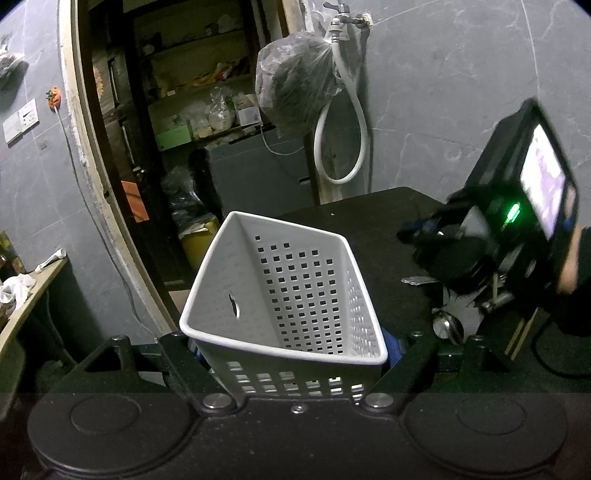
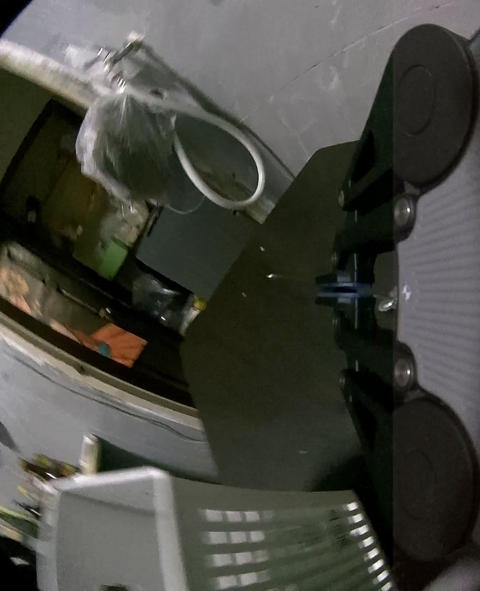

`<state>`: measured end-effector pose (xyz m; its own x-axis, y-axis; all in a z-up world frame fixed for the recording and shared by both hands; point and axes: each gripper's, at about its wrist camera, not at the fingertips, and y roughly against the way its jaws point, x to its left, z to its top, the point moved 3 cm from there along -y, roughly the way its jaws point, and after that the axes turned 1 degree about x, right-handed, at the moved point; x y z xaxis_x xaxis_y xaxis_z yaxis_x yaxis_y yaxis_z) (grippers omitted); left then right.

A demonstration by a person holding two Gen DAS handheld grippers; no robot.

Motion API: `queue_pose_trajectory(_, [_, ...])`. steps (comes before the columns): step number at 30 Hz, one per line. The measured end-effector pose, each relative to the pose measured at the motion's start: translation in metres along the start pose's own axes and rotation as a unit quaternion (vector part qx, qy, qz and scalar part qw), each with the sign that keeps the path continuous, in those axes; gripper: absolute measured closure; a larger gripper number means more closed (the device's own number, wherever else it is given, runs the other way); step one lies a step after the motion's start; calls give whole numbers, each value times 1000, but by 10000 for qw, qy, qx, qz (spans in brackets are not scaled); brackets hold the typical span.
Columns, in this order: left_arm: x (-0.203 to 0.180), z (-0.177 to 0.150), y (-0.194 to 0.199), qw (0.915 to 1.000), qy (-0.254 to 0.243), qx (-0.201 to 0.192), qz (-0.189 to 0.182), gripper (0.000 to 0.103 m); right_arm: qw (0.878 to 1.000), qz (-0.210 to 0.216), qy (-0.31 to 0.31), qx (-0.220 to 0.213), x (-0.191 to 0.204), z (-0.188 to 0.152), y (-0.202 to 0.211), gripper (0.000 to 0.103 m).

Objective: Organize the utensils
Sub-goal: 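Carry the metal spoon with the right gripper and drop it into the caddy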

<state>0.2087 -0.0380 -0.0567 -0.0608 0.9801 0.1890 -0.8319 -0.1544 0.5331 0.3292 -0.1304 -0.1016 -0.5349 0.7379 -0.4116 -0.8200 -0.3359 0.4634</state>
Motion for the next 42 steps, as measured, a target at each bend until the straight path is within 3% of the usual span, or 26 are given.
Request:
queue_pose_trajectory(6, [-2,-1,0,10000,-60,-27,-39,21,9948,110,-985,-244,-42,5,26,101])
queue_pose_trajectory(10, [-1,-2,0,9999,-77,-49,-59,21,9835,159,-1743,-452,-75,8,44,101])
queue_pose_trajectory(18, [-3,-2,-2,9998,-117,-87,-116,22,9543,255,-2908,-639,-126,3,70,101])
queue_pose_trajectory(25, [-2,-3,-3,9997,-141,-100,-166,22,9178,414,-3862,-829,-152,-2,95,101])
queue_pose_trajectory(34, [-4,-3,-4,9996,-171,-129,-186,22,8962,1124,-4003,-1546,-166,44,129,101])
queue_pose_trajectory(42, [-5,-3,-3,9993,-224,-146,-273,22,8883,1966,-3647,-1983,-137,84,139,101])
